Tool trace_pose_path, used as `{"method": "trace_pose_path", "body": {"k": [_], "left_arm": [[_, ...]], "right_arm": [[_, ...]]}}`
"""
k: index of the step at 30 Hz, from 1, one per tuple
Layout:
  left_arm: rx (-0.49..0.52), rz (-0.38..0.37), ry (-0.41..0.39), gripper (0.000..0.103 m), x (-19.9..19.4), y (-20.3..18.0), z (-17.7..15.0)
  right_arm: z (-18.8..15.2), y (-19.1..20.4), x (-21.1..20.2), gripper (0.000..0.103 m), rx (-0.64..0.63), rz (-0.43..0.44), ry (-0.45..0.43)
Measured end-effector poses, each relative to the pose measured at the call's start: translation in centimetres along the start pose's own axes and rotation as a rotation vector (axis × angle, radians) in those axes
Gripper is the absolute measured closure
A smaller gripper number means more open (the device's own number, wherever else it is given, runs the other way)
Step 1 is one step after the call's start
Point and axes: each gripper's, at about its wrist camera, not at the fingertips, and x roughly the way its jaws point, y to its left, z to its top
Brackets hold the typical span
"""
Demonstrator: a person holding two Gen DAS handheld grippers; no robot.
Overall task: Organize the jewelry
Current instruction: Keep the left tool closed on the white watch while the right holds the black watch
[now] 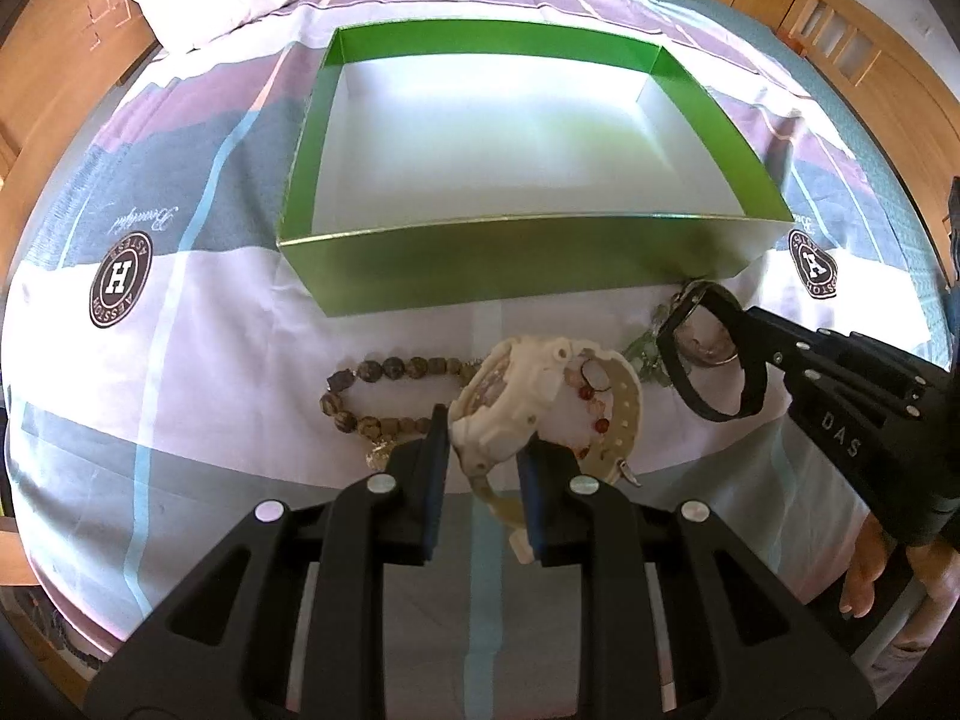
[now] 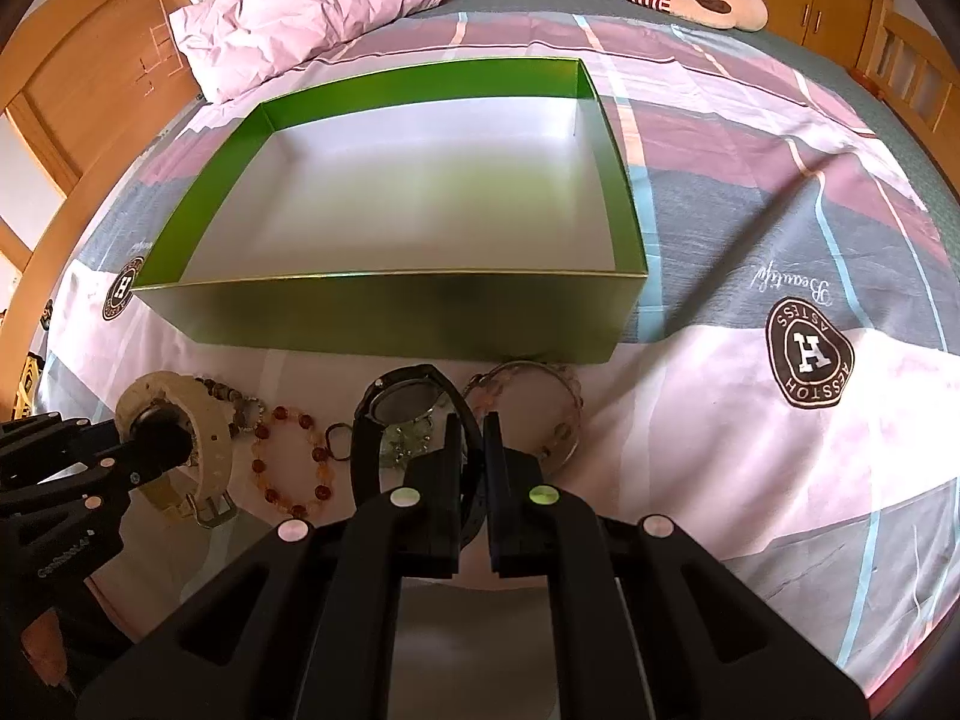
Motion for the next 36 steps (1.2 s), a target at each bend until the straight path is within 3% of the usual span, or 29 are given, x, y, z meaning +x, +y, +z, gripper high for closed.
{"method": "trace_pose_path", "body": {"k": [10,36], "left_arm": [[0.016,0.022,-0.053,0.081,-1.2,0.1,0.1],[0.022,0.032,-0.048,0.081,-0.9,0.0,0.0]], "right_arm": [[-0.1,0.3,0.2,0.096,-0.009,-0.001,0.001],[-0.2,0.2,-0.2,0.096,-0.002,0.005,-0.011]]}}
